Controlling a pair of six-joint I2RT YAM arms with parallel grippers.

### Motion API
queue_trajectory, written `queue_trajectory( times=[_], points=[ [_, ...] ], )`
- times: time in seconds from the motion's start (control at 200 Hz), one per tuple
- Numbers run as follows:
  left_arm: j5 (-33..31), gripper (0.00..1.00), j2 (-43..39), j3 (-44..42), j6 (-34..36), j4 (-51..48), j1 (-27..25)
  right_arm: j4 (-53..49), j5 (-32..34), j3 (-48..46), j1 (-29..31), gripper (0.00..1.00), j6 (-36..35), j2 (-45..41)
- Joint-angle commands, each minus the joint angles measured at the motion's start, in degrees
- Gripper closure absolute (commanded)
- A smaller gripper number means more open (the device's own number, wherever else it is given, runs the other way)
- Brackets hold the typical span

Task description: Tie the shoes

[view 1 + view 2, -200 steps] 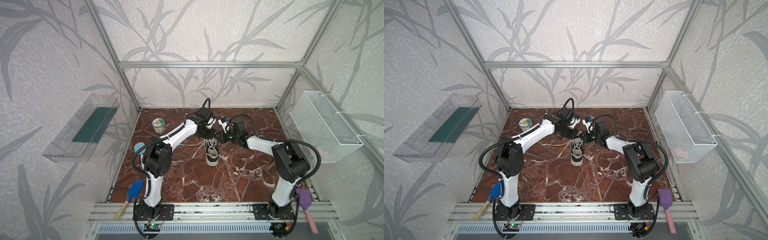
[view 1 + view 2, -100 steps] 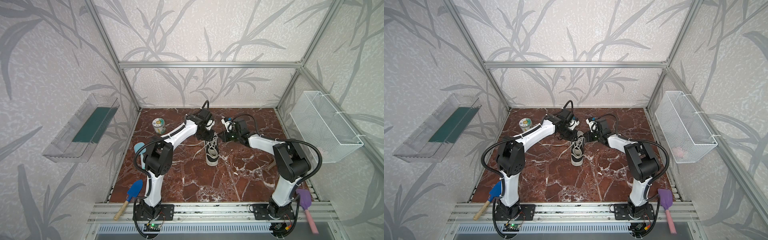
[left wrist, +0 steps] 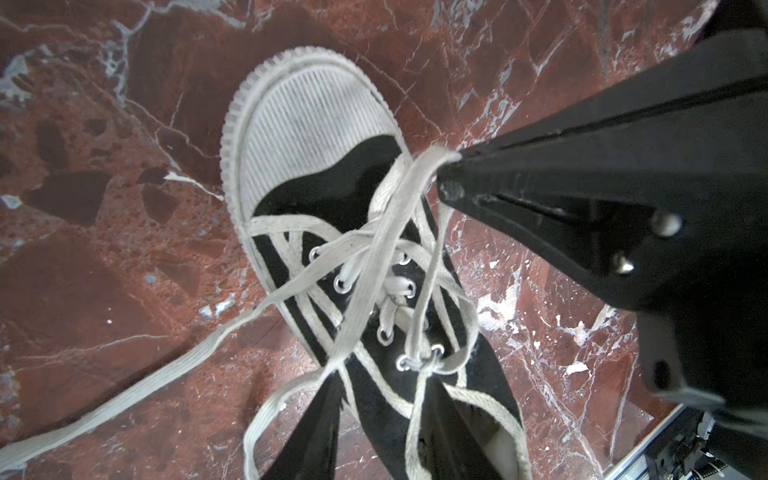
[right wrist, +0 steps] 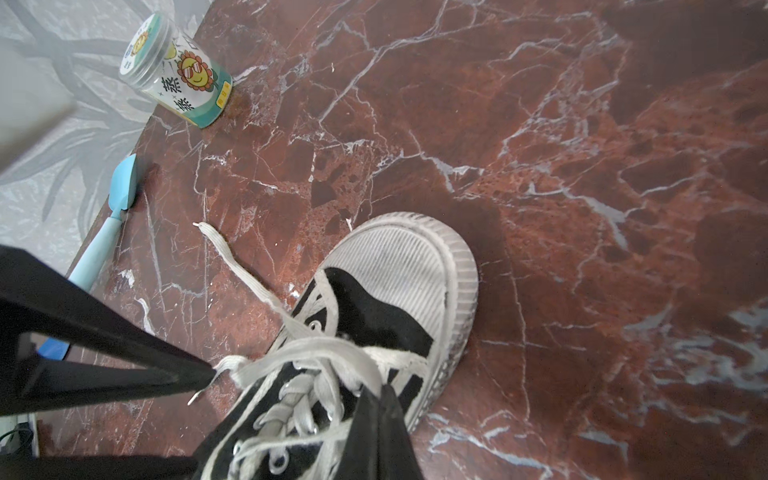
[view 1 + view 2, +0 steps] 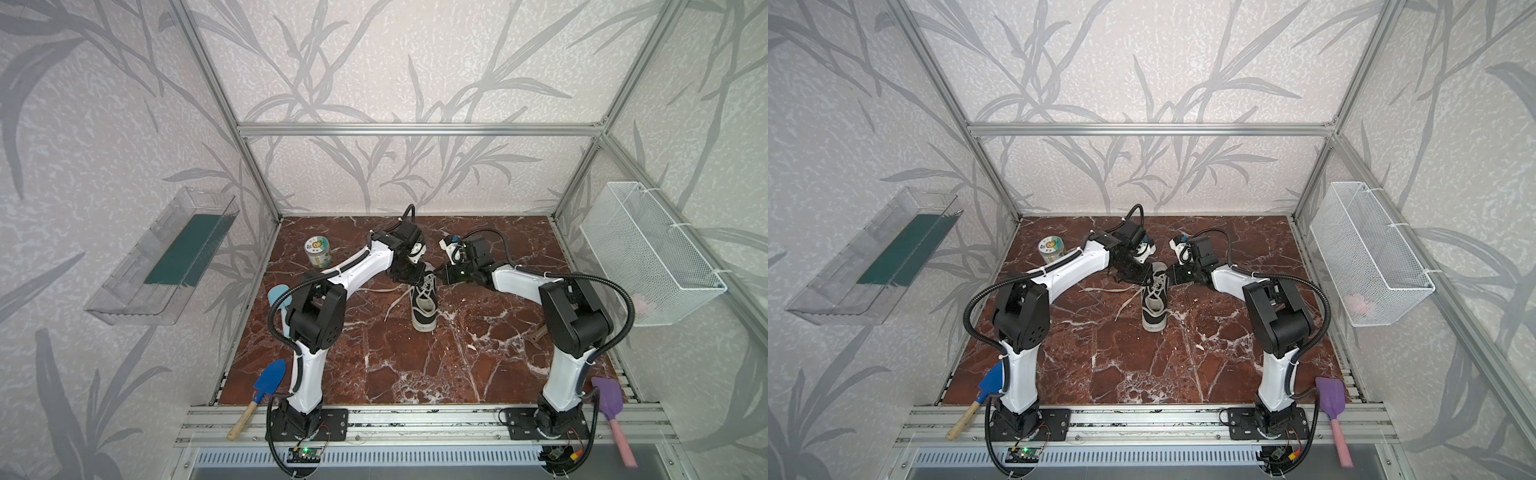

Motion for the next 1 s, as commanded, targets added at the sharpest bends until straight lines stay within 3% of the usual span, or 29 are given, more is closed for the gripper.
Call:
queue_trajectory(
  times=[0.0,0.32,0.435,0.53,0.865,0.995],
  points=[
    [0.31,0.63,0.47,-1.95,0.08,0.43,0.51,-2.07,-1.52,1.74,-0.31,1.0,0.31,1.38],
    [-3.28,0.63,-0.6,-4.95,1.04,4.41,1.26,-2.61,-2.53,2.25,-0.4,1.0,0.38,1.93],
    [-1.68,0.63,-1.64,-7.63,1.03,9.8,1.77,-2.45,-2.71,2.41,-0.33,1.0,0.54,2.17],
    [-0.83,0.63,0.13,-5.86,1.28,8.19,2.24,-2.47,-2.84,2.52,-0.35,1.0,0.72,2.41],
    [-0.05,0.99,-1.28,-6.71,1.53,6.65,2.21,-3.01,-2.75,3.06,-0.4,1.0,0.58,2.46],
    [-0.32,1.0,-5.06,-8.73,0.98,7.13,2.09,-3.05,-2.49,3.3,-0.37,1.0,0.71,2.72]
  ],
)
